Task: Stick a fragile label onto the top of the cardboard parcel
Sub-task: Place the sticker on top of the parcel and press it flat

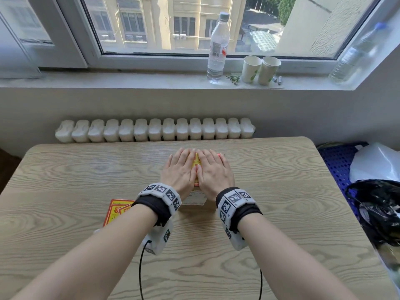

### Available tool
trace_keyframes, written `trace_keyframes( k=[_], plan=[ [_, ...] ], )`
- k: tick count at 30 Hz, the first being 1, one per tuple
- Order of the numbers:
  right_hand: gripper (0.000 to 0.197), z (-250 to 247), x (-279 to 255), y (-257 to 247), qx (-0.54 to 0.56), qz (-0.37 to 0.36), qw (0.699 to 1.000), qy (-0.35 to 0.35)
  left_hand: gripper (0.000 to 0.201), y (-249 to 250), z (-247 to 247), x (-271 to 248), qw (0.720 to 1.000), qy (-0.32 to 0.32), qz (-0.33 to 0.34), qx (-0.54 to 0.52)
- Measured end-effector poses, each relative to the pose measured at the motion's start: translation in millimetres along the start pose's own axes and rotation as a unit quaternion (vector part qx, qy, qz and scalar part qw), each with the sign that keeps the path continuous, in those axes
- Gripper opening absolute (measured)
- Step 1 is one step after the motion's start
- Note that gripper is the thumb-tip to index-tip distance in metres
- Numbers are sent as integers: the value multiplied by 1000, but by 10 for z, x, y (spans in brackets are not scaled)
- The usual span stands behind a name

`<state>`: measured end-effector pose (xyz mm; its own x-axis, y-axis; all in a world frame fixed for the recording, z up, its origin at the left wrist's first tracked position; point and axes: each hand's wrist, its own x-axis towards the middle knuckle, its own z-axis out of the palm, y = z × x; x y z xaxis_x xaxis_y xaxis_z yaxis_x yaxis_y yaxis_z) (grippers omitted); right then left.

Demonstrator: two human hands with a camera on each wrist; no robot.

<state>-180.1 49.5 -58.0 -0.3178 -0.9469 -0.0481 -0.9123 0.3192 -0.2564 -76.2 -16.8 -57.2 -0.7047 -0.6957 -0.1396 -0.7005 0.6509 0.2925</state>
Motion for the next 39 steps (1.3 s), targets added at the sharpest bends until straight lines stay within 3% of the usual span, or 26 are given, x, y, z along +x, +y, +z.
trace_keyframes(
  k=[6,11,16,21,29,33,37,39],
  plan=[
    [51,-53,47,41,16,-3,1000,18,55,-8,-6,67,999,19,-5,-37],
    [55,-34,55,175,26,46,998,23,59,-22,12,58,998,42,-2,-39],
    [51,-126,58,289,97,6,995,-30,59,-39,-64,46,1000,-4,17,-24],
    [57,-147,-137,226,33,5,999,-21,59,16,-98,-104,1000,0,8,6],
    [64,-3,-209,-14,-4,59,997,-48,59,59,62,-190,998,4,-24,51],
    [60,-36,-167,35,-6,23,998,-66,59,40,22,-169,999,-17,-15,31],
    [62,4,-263,52,-60,-45,996,-41,59,-7,-19,-238,999,-17,19,48],
    [63,54,-308,51,-61,-41,997,-37,59,-1,-1,-275,998,-25,28,44]
  ],
)
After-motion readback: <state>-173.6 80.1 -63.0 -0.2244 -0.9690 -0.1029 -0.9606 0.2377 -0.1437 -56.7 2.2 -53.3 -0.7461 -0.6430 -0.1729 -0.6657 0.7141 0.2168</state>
